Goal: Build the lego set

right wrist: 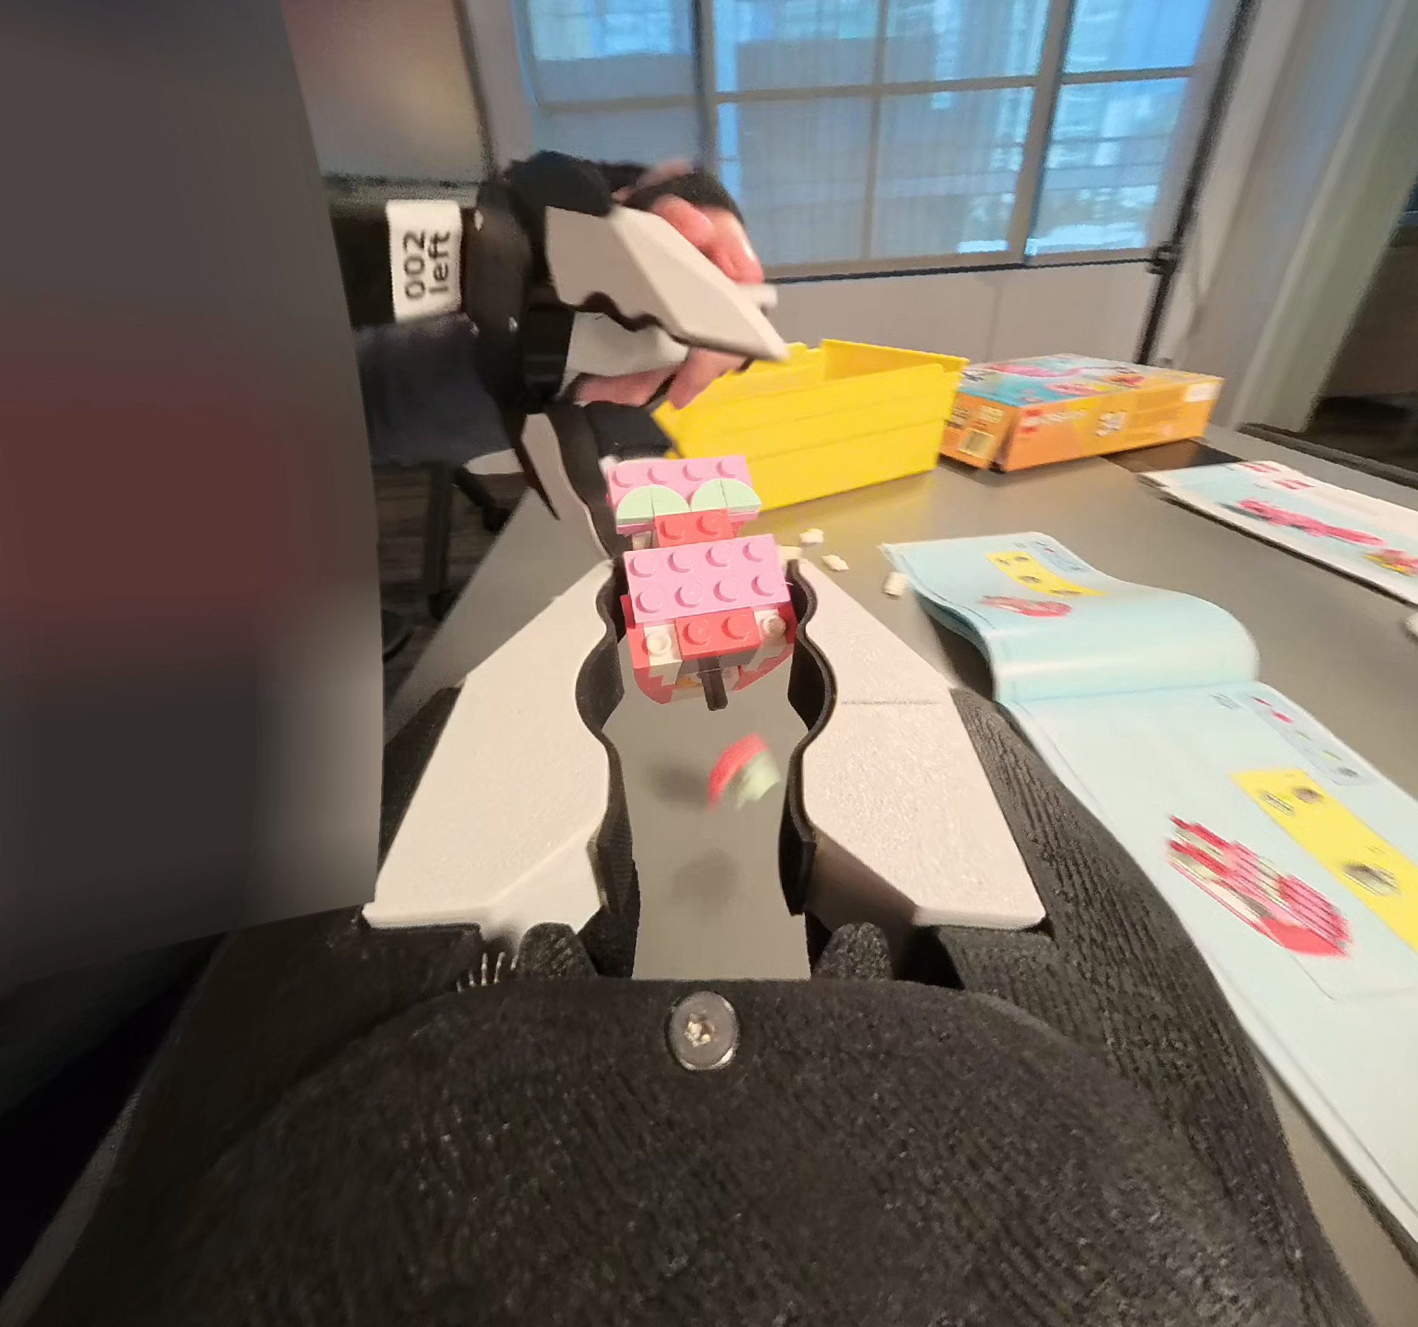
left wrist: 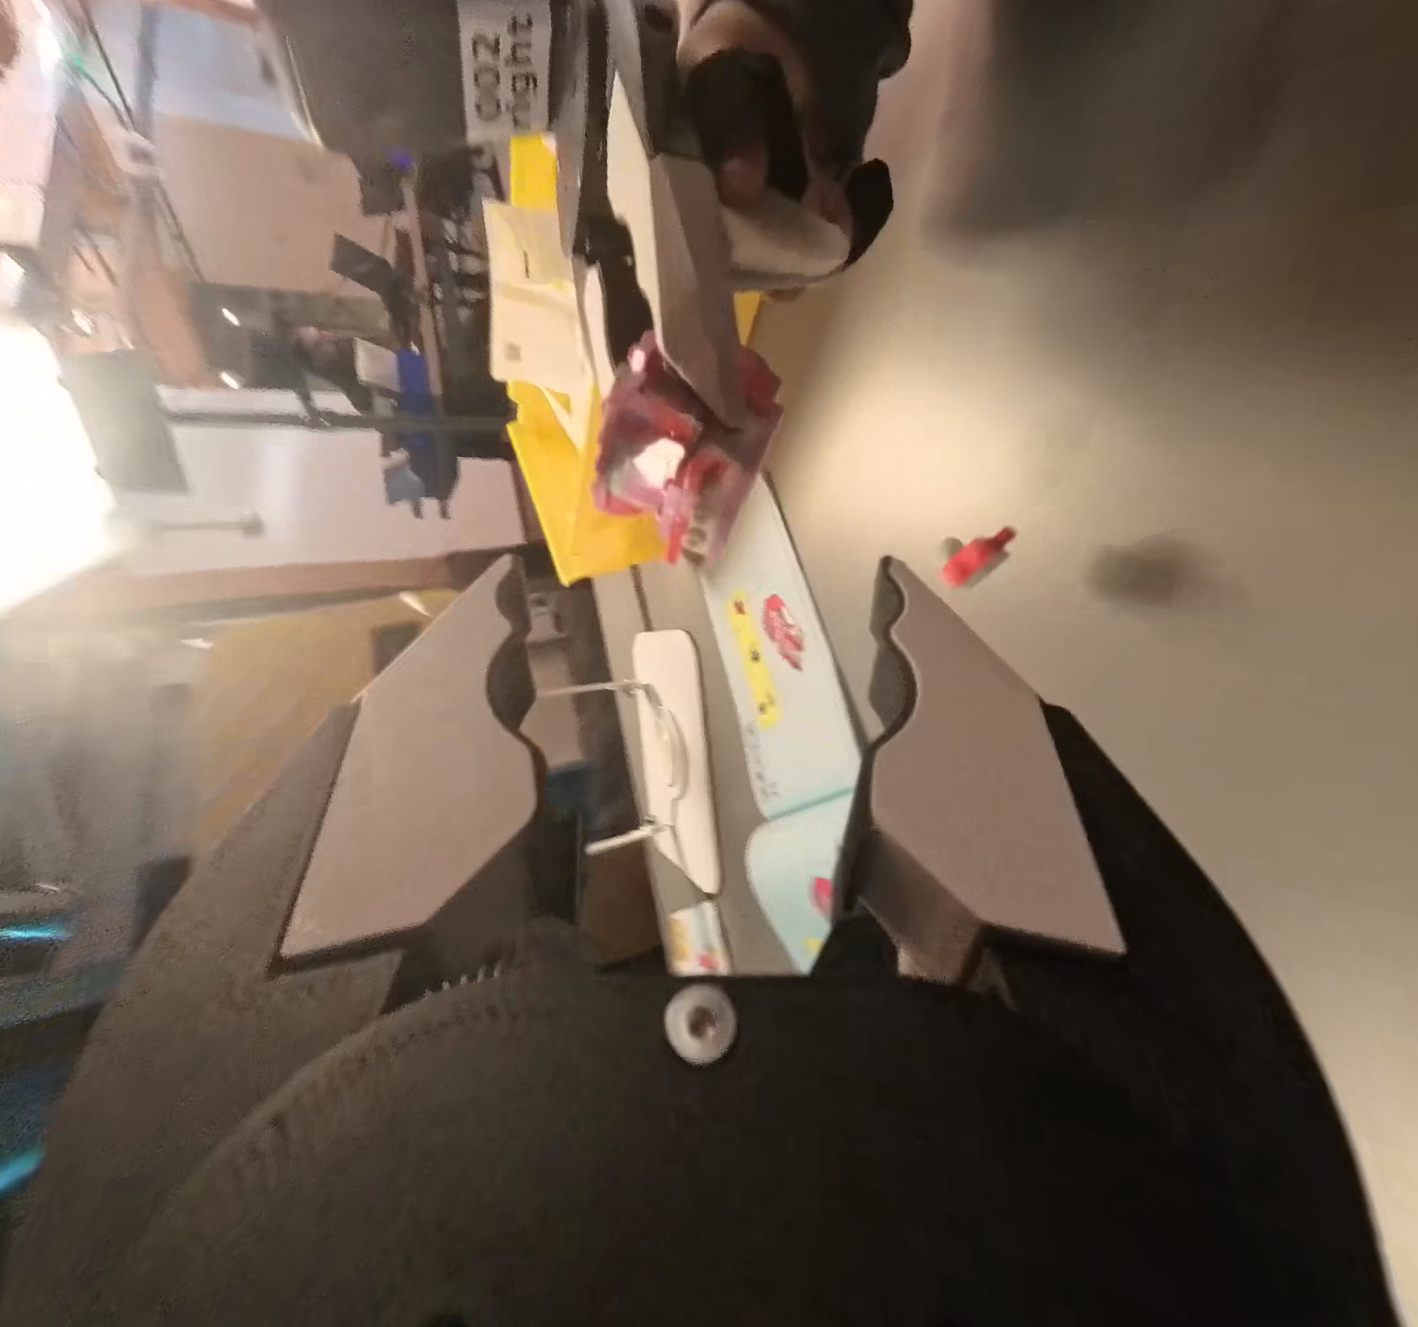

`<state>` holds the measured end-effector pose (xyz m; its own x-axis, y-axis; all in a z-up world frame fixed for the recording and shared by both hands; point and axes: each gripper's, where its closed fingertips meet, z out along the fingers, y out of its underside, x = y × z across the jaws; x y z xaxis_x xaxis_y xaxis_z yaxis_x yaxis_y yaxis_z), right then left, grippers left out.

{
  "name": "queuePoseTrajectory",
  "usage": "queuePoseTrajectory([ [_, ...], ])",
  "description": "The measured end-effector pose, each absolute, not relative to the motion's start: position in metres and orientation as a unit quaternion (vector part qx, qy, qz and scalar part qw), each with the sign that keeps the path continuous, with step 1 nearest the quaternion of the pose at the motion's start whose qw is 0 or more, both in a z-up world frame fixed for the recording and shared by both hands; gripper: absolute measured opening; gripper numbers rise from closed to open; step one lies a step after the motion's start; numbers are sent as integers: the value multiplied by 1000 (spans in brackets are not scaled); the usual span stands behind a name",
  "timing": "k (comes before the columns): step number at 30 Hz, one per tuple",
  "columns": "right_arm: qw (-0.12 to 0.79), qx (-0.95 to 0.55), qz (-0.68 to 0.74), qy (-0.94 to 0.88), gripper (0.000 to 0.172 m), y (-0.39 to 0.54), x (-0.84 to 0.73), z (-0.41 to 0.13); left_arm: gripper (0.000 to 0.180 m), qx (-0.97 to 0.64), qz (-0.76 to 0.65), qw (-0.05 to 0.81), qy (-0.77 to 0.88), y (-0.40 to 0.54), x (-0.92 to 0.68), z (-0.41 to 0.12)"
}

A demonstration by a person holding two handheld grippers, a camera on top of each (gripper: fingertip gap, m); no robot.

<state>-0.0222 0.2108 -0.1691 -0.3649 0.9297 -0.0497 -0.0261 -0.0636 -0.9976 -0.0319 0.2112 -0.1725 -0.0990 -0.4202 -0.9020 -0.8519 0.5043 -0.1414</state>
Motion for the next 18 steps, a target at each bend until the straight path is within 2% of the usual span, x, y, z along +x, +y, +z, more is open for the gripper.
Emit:
queuePoseTrajectory([
  [5,435,-450,530,-572,40,238,-22,-184,87,-618,83,475,621,215,-52,-206],
  [7,435,-471,490,-590,39,245,-23,-198,79,-675,22,462,575,211,-52,-223],
  [12,400,-520,389,-647,40,256,-25,-242,63,-769,-68,422,475,205,-41,-258],
  [18,366,-552,322,-676,40,264,-21,-273,51,-806,-89,400,428,212,-28,-277],
])
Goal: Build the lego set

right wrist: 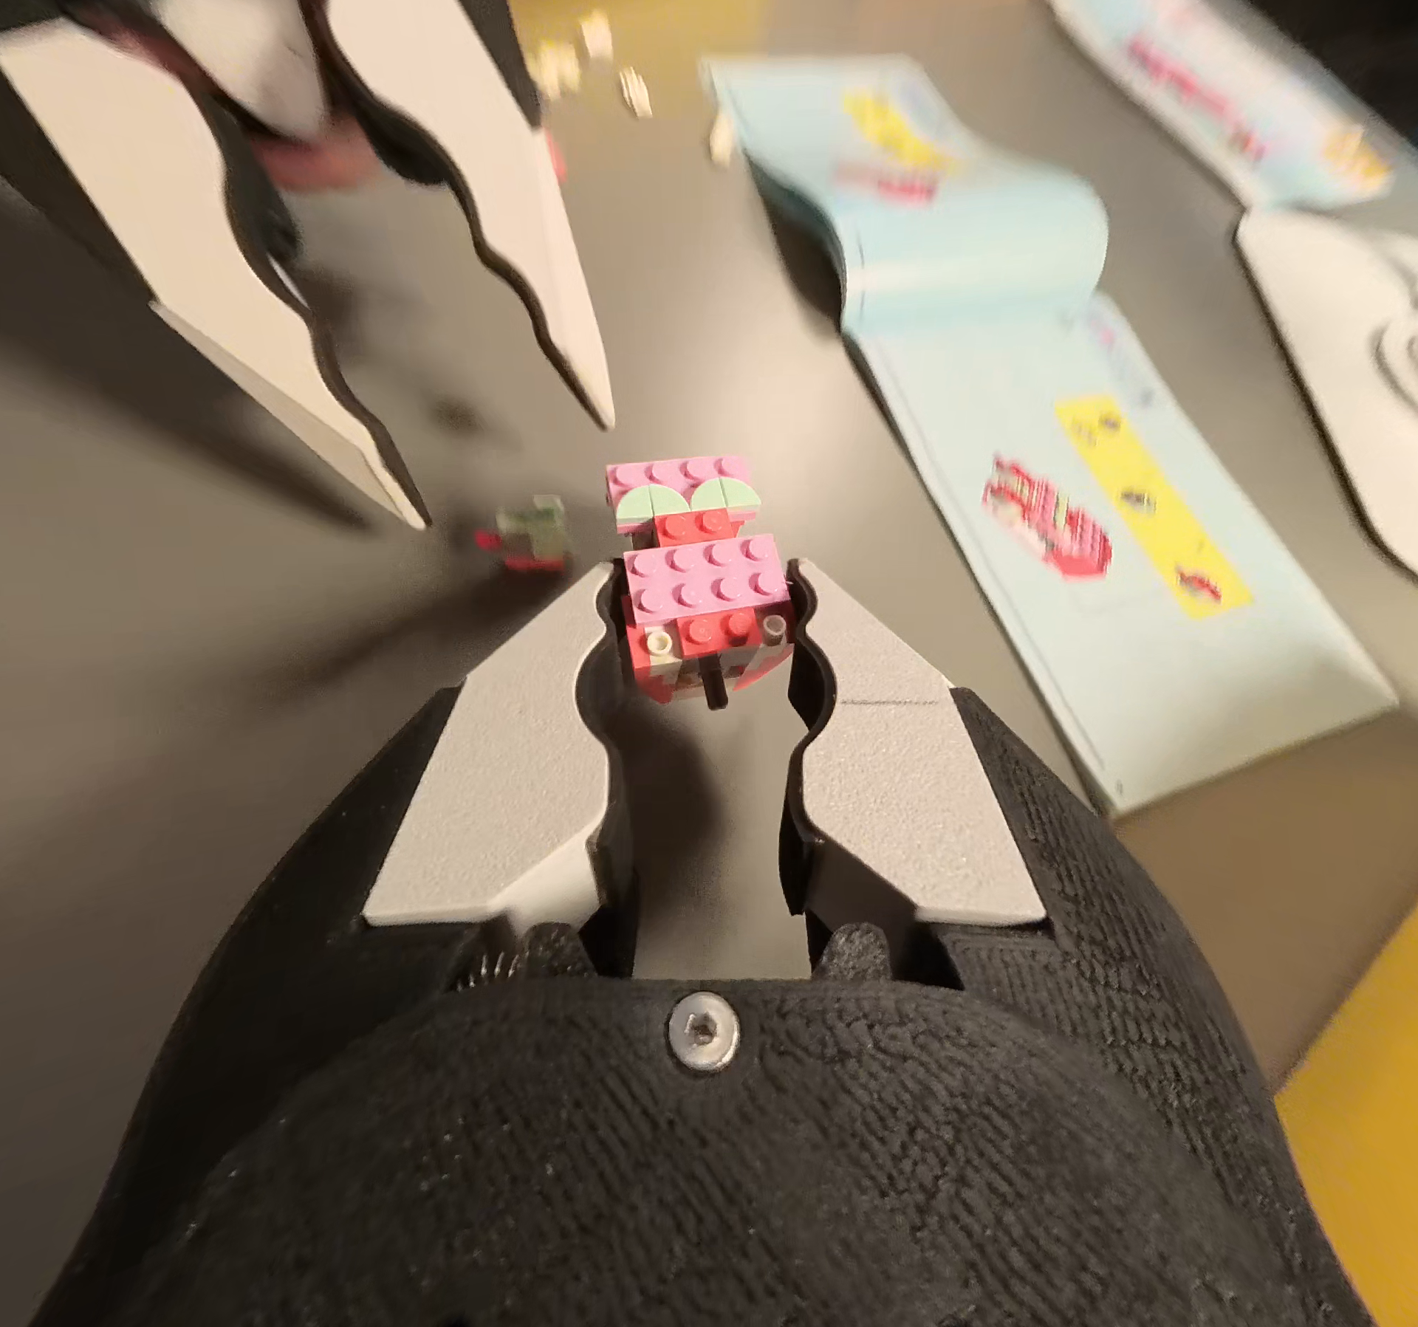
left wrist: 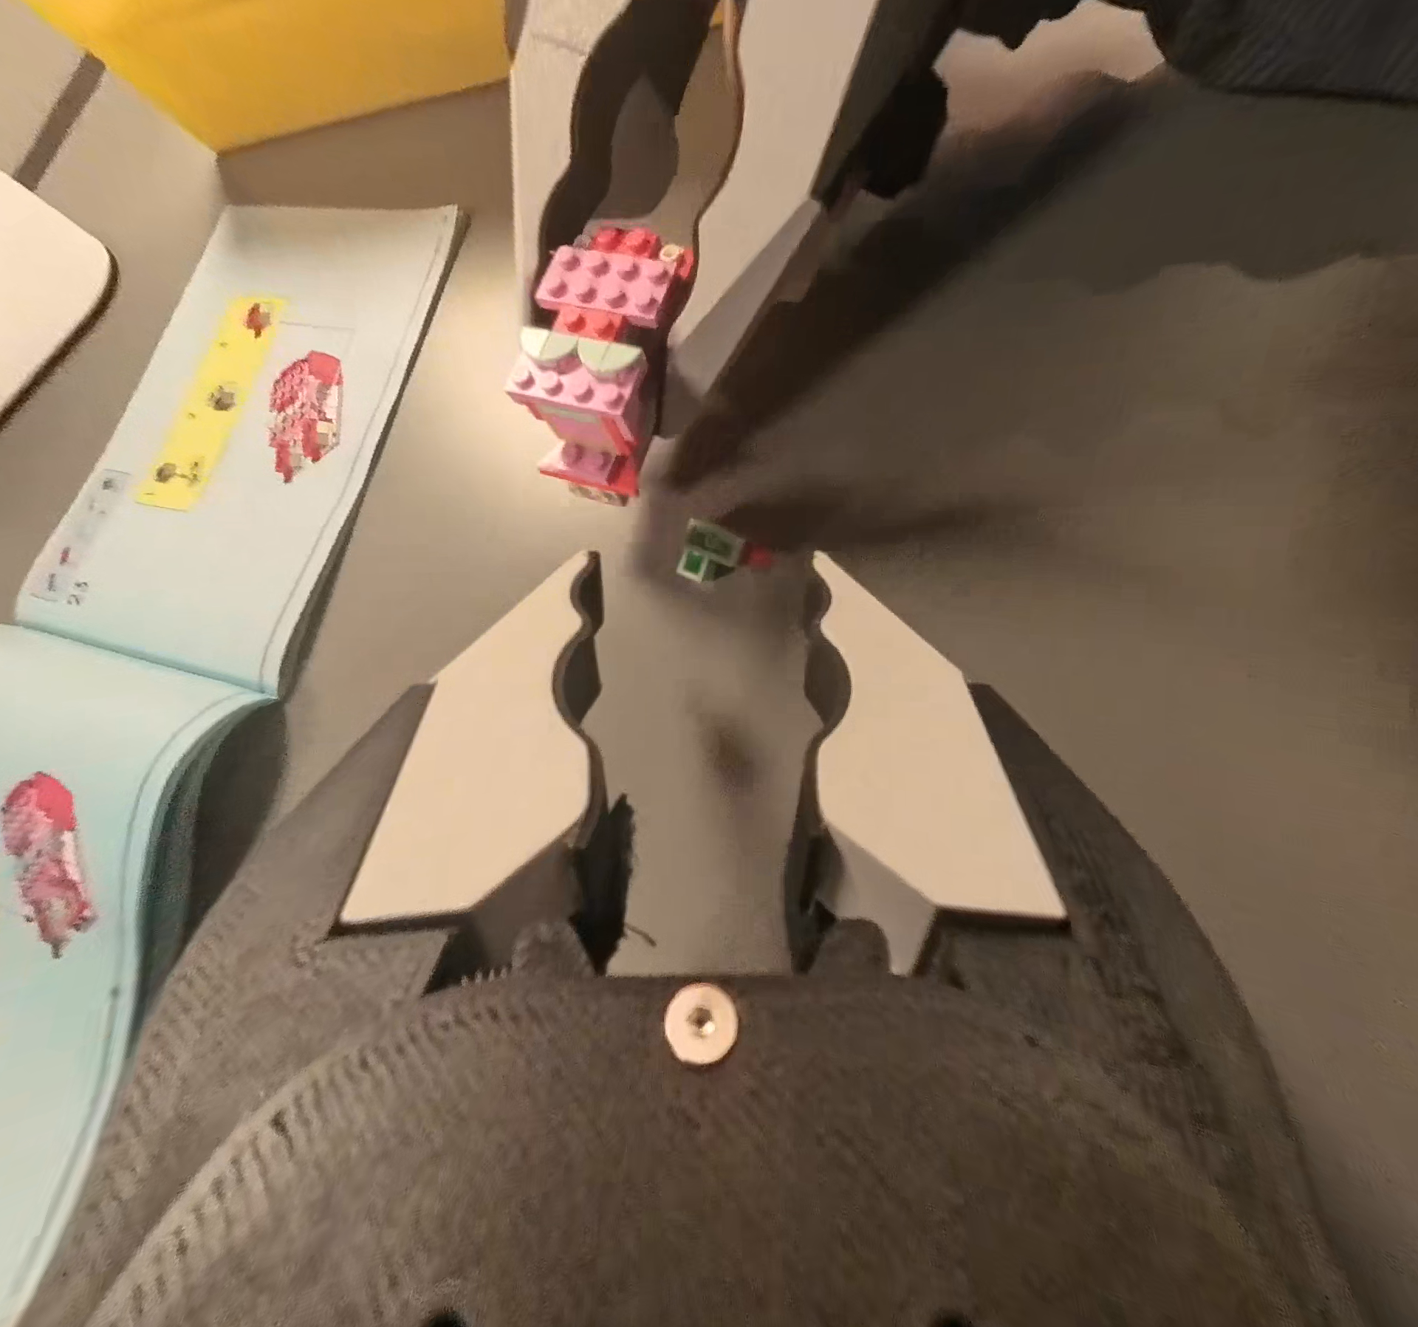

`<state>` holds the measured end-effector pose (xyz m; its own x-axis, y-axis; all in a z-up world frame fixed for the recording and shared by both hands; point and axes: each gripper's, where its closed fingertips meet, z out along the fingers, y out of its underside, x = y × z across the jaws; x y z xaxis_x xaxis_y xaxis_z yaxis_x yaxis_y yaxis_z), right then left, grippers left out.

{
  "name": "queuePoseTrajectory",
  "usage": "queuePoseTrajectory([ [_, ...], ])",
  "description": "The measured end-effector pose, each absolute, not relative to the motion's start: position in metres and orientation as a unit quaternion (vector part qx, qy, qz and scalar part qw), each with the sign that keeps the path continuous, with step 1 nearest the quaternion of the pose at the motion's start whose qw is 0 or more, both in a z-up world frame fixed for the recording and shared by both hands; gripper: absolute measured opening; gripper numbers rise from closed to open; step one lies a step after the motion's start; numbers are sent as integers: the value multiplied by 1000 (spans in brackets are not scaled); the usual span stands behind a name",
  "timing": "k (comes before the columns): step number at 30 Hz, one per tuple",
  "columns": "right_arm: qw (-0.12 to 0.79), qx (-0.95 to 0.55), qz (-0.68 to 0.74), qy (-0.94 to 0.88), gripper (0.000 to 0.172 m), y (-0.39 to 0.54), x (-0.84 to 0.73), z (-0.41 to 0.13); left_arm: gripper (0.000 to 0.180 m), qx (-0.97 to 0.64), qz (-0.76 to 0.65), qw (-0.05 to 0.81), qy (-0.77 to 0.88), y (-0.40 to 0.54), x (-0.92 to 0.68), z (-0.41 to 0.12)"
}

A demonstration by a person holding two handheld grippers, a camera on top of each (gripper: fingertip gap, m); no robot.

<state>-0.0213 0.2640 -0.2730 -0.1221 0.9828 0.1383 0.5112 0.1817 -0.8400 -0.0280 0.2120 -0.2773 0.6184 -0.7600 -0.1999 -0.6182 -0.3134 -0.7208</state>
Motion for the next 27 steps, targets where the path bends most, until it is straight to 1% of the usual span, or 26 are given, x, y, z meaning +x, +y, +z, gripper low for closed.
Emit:
queuePoseTrajectory([
  [4,348,-559,306,-687,40,265,-19,-285,52,-822,-137,372,409,212,-17,-285],
  [6,341,-560,303,-692,40,264,-19,-289,53,-823,-130,360,420,212,-17,-290],
  [10,335,-567,311,-685,40,264,-18,-289,45,-820,-119,354,434,214,-16,-293],
  [12,340,-572,314,-678,42,266,-19,-287,33,-810,-115,369,440,216,-15,-290],
  [13,344,-571,320,-673,48,266,-20,-284,30,-807,-110,373,444,215,-15,-290],
  [16,354,-562,358,-657,57,262,-22,-269,26,-804,-91,371,457,214,-19,-293],
  [21,385,-537,413,-627,58,257,-25,-240,25,-804,-82,383,448,216,-23,-291],
  [23,396,-525,439,-612,55,254,-25,-228,25,-798,-68,414,433,221,-28,-283],
  [24,394,-520,456,-604,52,251,-25,-222,25,-790,-56,442,422,225,-31,-274],
  [27,379,-513,513,-575,46,242,-26,-206,25,-727,23,558,400,233,-41,-234],
])
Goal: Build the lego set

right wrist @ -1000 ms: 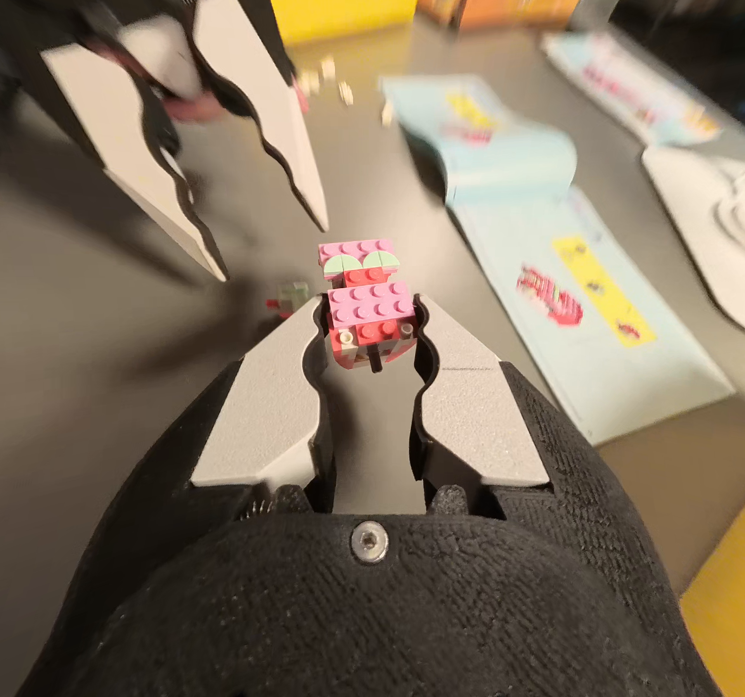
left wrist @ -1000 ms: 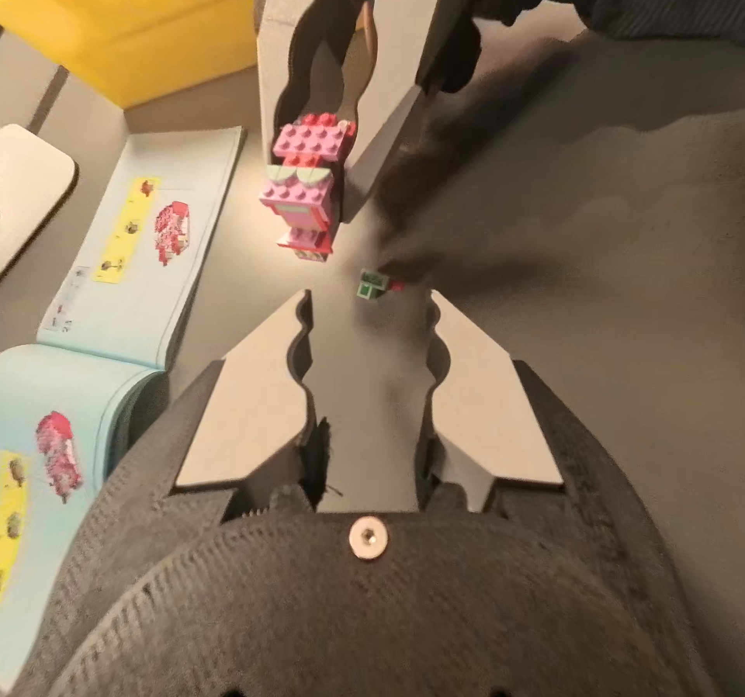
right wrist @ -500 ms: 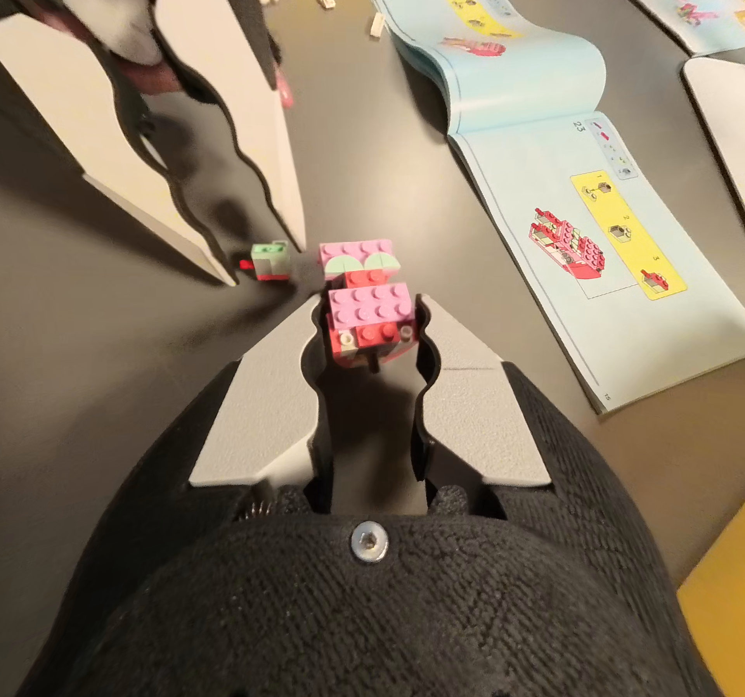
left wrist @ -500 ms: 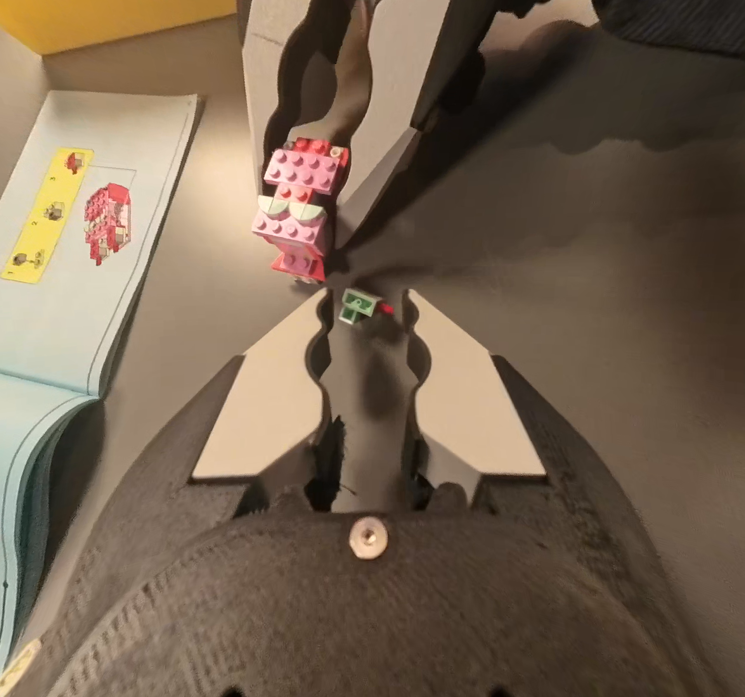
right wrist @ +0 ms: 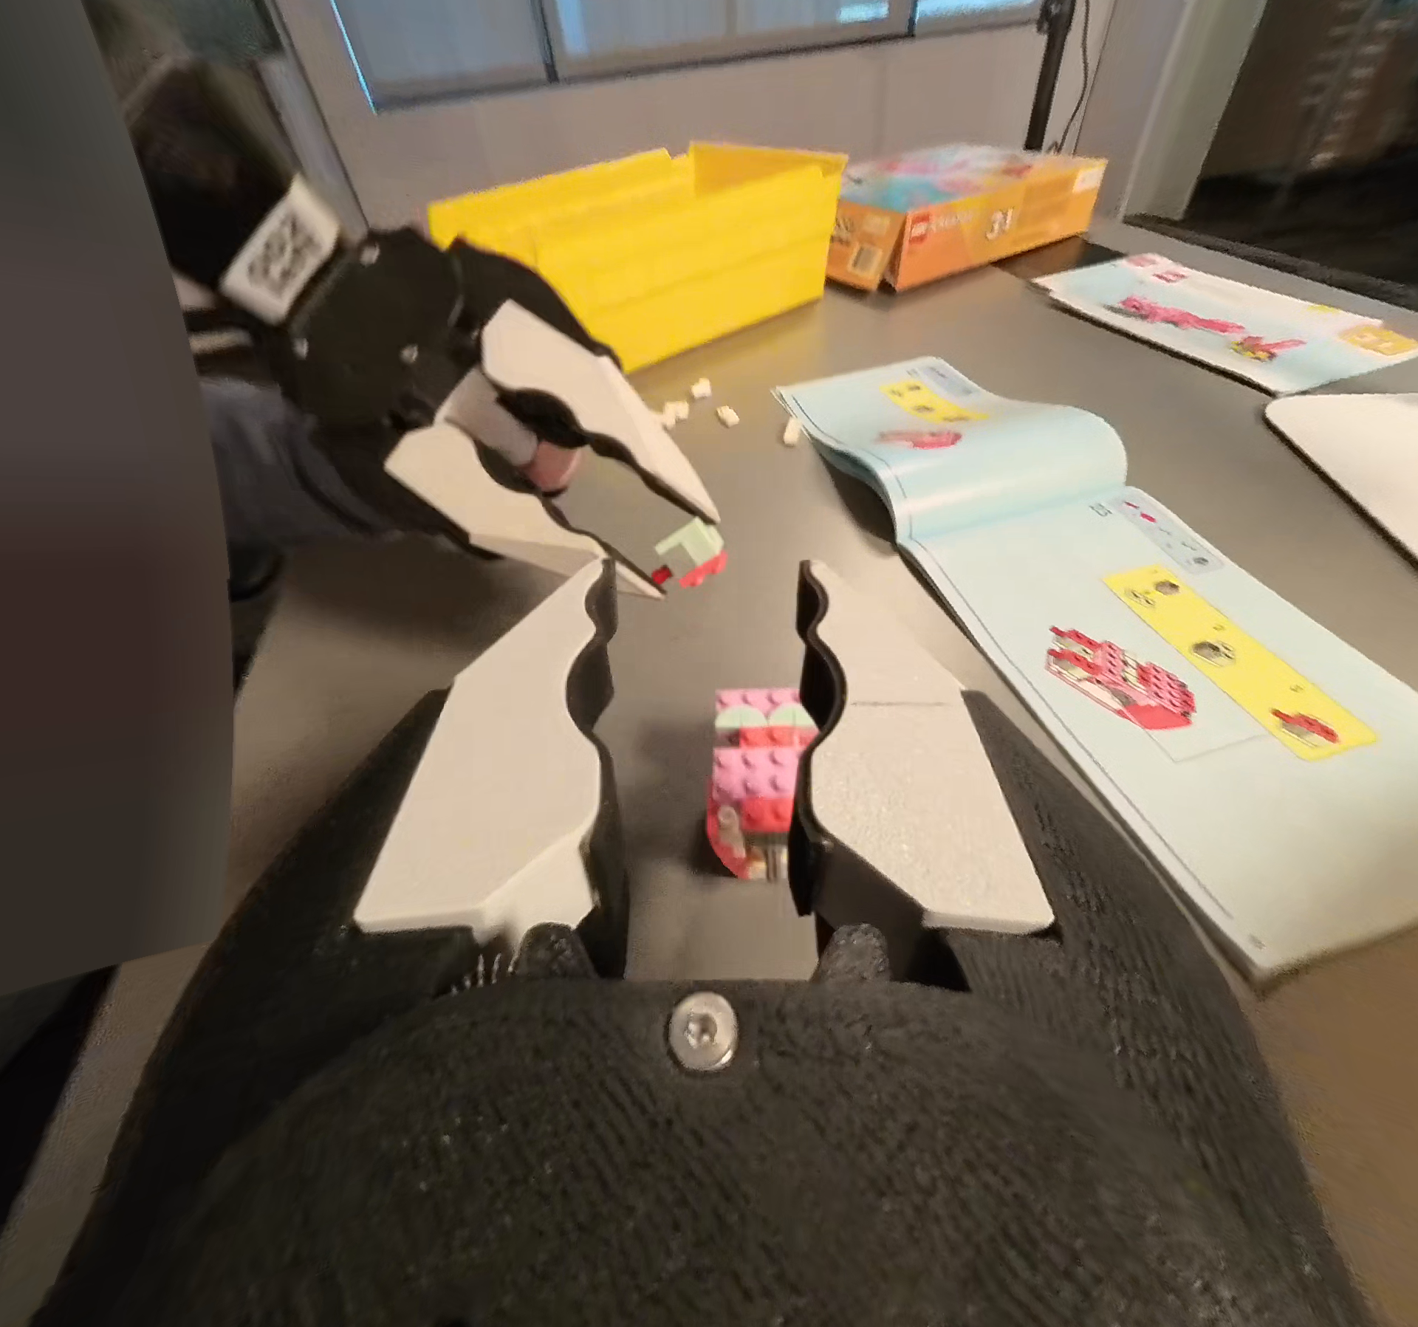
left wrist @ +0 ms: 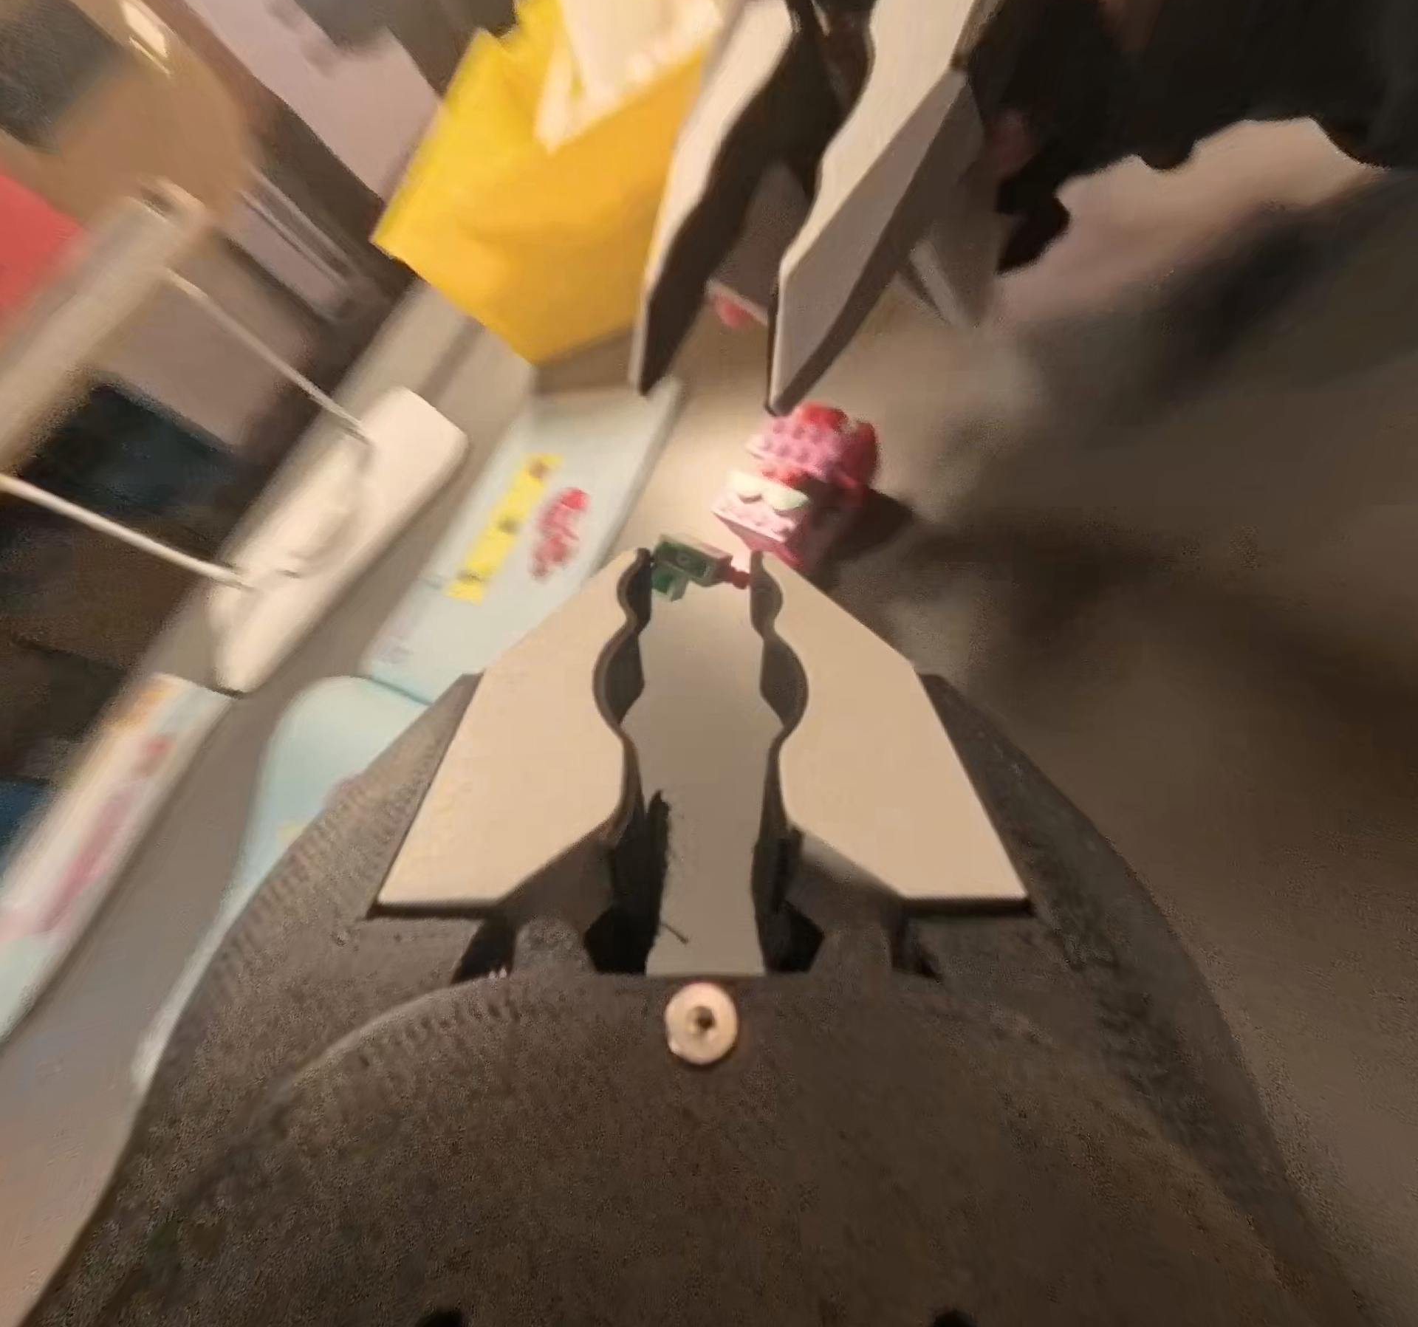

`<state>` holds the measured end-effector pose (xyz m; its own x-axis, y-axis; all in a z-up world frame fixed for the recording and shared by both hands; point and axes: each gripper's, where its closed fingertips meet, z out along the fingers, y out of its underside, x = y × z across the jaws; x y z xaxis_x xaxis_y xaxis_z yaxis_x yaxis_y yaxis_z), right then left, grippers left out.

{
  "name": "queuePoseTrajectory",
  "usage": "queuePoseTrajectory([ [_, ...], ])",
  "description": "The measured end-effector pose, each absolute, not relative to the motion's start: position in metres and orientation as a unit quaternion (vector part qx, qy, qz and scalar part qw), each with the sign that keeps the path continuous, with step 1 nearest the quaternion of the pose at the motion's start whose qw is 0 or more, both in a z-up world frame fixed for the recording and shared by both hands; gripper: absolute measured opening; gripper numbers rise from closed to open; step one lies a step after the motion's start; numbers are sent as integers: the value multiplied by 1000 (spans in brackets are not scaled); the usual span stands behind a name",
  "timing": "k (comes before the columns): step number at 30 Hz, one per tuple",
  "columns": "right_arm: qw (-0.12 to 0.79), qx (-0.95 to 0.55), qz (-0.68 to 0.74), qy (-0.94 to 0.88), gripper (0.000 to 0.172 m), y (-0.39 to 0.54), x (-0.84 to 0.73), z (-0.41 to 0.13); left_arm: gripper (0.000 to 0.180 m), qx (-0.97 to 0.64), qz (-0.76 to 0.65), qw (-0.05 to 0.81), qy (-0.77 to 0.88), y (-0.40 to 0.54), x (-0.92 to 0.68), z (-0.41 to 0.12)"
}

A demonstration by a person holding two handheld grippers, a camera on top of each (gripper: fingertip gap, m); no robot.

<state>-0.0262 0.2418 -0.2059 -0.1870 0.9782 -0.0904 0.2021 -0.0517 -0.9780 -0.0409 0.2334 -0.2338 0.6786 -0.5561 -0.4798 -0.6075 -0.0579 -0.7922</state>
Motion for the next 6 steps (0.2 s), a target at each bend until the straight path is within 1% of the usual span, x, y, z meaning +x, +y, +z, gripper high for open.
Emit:
queuePoseTrajectory([
  [2,373,-521,550,-536,42,242,-29,-193,25,-681,88,603,407,232,-44,-213],
  [6,319,-518,613,-505,34,228,-32,-182,24,-596,212,628,453,225,-39,-194],
])
